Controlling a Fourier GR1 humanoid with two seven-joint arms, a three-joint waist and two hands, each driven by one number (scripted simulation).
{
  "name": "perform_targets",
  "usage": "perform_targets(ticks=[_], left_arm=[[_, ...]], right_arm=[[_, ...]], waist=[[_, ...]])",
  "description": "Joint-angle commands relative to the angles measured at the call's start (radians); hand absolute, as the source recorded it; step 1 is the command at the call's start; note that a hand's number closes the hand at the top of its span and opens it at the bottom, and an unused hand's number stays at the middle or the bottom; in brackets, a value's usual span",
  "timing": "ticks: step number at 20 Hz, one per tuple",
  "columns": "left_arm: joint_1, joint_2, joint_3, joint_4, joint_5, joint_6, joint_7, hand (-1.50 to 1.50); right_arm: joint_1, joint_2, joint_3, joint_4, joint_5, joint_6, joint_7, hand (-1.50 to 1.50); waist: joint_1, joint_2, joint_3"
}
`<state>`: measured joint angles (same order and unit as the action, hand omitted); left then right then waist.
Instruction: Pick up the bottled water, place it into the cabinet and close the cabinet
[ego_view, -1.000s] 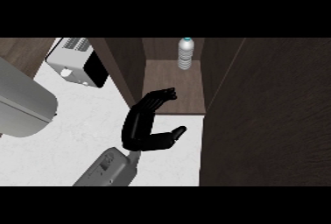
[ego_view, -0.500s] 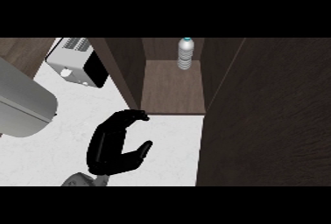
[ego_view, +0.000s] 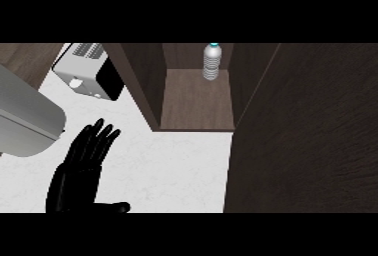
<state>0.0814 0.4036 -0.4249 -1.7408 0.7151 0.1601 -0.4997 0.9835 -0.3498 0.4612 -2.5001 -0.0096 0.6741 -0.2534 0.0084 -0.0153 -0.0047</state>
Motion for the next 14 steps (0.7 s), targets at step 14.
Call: perform_targets(ticks=[14], left_arm=[[0.218,0.188,0.202,-0.12,0.18,-0.184,0.006,-1.5]], right_arm=[[-0.112,-0.031,0.324,-0.139,0.105,-0.065,0.196,1.5]], waist=[[0.058,0.009,-0.01]])
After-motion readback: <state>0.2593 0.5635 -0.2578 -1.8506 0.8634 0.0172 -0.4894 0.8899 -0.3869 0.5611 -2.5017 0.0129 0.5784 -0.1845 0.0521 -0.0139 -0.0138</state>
